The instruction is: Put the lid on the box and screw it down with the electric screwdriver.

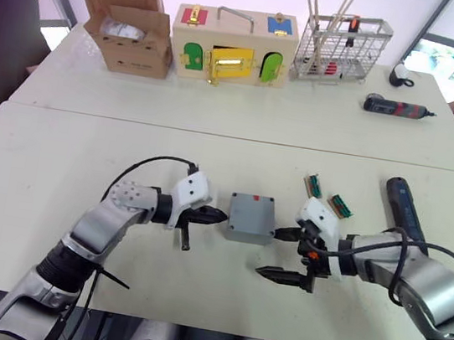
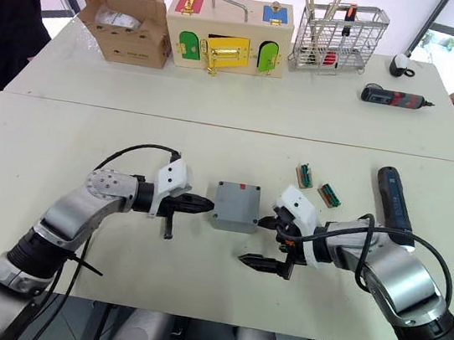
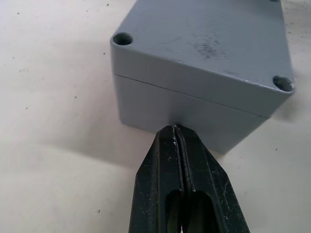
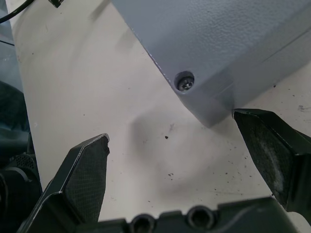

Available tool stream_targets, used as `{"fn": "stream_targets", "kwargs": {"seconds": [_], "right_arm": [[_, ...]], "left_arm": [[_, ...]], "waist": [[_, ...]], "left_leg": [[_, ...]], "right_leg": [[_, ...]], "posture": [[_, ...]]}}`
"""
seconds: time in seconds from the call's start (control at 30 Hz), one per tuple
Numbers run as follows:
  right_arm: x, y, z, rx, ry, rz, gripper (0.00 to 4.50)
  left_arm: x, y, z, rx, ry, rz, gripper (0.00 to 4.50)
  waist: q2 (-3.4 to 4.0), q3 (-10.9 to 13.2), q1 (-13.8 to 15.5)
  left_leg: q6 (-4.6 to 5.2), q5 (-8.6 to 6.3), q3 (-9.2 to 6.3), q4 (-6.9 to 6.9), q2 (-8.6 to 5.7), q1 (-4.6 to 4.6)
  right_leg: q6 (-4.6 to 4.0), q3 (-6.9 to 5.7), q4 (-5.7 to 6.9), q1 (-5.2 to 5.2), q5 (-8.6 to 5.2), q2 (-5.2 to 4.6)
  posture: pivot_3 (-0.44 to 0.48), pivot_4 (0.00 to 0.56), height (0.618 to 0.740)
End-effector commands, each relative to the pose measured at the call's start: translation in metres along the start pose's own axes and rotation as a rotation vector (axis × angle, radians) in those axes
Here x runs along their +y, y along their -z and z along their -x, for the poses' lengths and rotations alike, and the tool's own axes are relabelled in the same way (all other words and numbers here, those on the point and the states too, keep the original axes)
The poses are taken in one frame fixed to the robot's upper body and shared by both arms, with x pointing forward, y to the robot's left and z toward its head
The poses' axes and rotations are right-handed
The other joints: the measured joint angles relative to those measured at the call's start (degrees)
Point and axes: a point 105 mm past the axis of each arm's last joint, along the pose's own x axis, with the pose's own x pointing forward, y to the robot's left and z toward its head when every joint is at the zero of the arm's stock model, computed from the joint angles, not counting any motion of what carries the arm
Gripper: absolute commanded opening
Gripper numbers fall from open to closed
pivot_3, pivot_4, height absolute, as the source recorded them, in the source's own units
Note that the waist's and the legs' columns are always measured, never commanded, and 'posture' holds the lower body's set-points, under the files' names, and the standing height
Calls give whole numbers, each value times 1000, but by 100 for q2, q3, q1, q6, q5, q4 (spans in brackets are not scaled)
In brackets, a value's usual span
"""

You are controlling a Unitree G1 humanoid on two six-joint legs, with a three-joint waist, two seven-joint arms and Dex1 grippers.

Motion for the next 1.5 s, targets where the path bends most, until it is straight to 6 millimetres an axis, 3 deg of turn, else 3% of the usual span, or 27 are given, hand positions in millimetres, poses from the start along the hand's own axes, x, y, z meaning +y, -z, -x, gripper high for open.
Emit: {"fn": "stream_targets", "kwargs": {"seconds": [0.03, 0.23, 0.33, 0.5, 0.63, 0.83, 1.1, 1.5], "right_arm": [[-6, -13, 20, -46, 73, 14, 4481], [-10, -17, 45, -86, 164, -56, 4481], [-24, -22, 68, -133, 266, -101, 4481], [-45, -23, 87, -224, 434, -157, 4481], [-66, -17, 82, -256, 581, -158, 4481], [-99, -12, 71, -356, 819, -159, 4481], [-106, -14, 58, -432, 856, -158, 2164], [-111, -16, 42, -439, 833, -163, 2164]], "left_arm": [[2, -11, 8, -36, -8, -30, 0], [1, -11, 31, -20, 20, 3, 0], [5, -12, 53, 5, 17, 0, 0], [17, -56, 75, -104, -3, -39, 0], [7, -83, 73, -158, 57, -96, 0], [-9, -95, 58, -144, 98, -190, 0], [-14, -82, 52, -94, 111, -191, 0], [-14, -76, 50, -81, 108, -181, 0]], "waist": [[0, 0, -4], [0, 0, -8], [0, 0, -9], [-4, -2, 23], [-13, -8, -19], [-13, -8, -122], [-12, -9, -151], [-12, -9, -154]], "left_leg": [[0, 0, 0, 0, 0, 0], [1, -1, -2, -2, 1, 0], [9, -5, -2, -2, 1, 0], [18, -10, -5, 0, 0, -1], [13, -7, 0, 0, 0, 0], [-9, 5, 3, -8, 2, 1], [-15, 9, 3, -9, 2, 1], [-15, 9, 3, -9, 1, 1]], "right_leg": [[0, 0, 0, 0, 0, 0], [0, 1, 1, -1, 0, 0], [0, 1, 1, -1, 0, 0], [0, -4, 0, 5, 0, -2], [0, -1, 0, 4, 0, -2], [0, 4, 10, -7, 0, 4], [0, 5, 13, -10, 0, 9], [0, 5, 13, -10, 0, 10]], "posture": [[0, 150, 740], [0, 150, 740], [0, 150, 740], [0, 150, 740], [0, 150, 740], [0, 150, 740], [0, 150, 740], [0, 150, 740]]}}
